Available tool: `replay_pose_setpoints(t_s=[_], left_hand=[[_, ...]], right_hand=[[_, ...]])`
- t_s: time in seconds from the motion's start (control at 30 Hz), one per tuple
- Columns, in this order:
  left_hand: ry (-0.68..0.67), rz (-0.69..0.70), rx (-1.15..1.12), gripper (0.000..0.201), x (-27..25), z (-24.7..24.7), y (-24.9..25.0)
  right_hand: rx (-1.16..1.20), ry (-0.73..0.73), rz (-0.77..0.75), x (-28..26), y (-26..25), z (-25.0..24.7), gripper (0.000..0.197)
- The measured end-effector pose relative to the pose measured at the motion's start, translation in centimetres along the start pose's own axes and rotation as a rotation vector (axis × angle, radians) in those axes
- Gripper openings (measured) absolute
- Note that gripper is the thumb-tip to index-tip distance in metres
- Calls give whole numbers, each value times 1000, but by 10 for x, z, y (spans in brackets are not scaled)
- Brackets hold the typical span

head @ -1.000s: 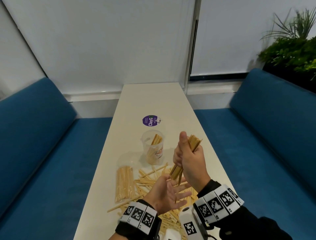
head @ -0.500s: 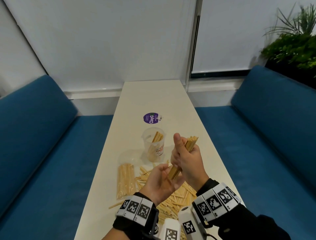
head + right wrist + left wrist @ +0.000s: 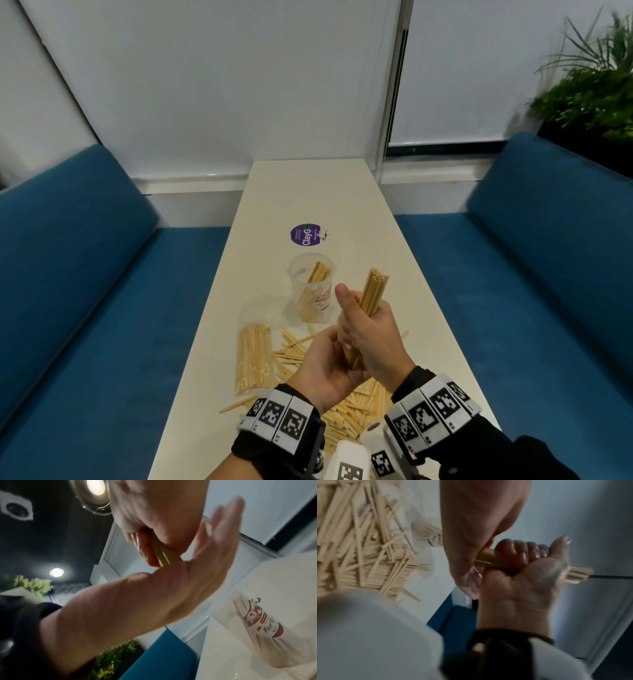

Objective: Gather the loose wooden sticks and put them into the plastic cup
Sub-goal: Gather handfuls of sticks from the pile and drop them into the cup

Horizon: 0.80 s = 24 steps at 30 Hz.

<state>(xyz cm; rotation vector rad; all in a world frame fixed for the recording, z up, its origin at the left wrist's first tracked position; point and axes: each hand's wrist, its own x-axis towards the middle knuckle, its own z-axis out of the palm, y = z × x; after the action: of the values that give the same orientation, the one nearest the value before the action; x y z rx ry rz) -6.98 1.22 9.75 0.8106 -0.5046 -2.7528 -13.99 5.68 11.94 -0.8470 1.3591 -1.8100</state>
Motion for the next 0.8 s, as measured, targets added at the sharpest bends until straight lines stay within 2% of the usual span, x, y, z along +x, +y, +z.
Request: replay_pose_setpoints(t_s=[0.1,0.17,0.23,0.3,0.37,0.43,0.5,0.6,0.67,0.7,0.8], left_hand=[[8,60,126,37,-1,-5,5],[37,239,321,47,-4,-10,15],[80,527,622,49,-16,-5,31],[23,770,934,45,-31,10,42],[37,875,1271,53,-38,21,45],[157,1022,1620,58,-38,22,42],[281,1159,1899,49,-34,16,35],[401,1136,2004,49,-26,7,29],[385,1146,2027,40,-20,2,27],[361,1160,2042,36,-19,1,25],[287,1090,1995,41,-18,2,23]], right_hand=[[-11,-13,-12,-1,-3,-3,43],[-78,-28,9,-2,-3,-7,46],[-262,-37,40,-1,3,-10,44],[-479,-51,73,-1,9,-11,43],[-651,-122,95,0,13,-7,34],[-804,-196,114,1,12,-2,20],[-899,-231,118,-1,5,3,27],[-964,-244,95,-5,0,5,39],[-988,-254,112,-4,-1,4,39],[-1074,-273,105,-3,1,5,40],[-1177,-282,103,-3,2,9,42]])
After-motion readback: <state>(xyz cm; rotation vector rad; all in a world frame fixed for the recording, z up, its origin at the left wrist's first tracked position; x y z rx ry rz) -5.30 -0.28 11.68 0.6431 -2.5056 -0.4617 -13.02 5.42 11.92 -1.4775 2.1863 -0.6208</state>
